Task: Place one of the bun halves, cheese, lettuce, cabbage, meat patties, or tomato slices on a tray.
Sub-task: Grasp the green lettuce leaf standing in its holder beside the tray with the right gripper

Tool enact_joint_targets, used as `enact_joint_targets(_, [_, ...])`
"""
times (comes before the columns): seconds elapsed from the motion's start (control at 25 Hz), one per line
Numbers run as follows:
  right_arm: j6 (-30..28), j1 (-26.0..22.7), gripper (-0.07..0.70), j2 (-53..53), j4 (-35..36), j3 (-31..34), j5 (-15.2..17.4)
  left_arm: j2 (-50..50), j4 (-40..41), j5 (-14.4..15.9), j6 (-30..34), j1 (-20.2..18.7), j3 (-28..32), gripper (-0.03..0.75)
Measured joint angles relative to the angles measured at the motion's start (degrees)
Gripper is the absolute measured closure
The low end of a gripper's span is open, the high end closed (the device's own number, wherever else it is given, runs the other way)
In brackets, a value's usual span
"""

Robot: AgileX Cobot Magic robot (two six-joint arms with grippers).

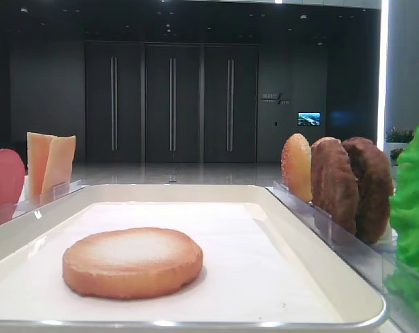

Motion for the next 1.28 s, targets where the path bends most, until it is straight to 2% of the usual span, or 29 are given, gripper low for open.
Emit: enact_joint_targets(1.28, [0.39, 0.06, 0.240, 0.00, 1.50, 0.00, 0.00, 0.00, 0.00, 0.00, 0.00, 0.00, 0.00, 0.244])
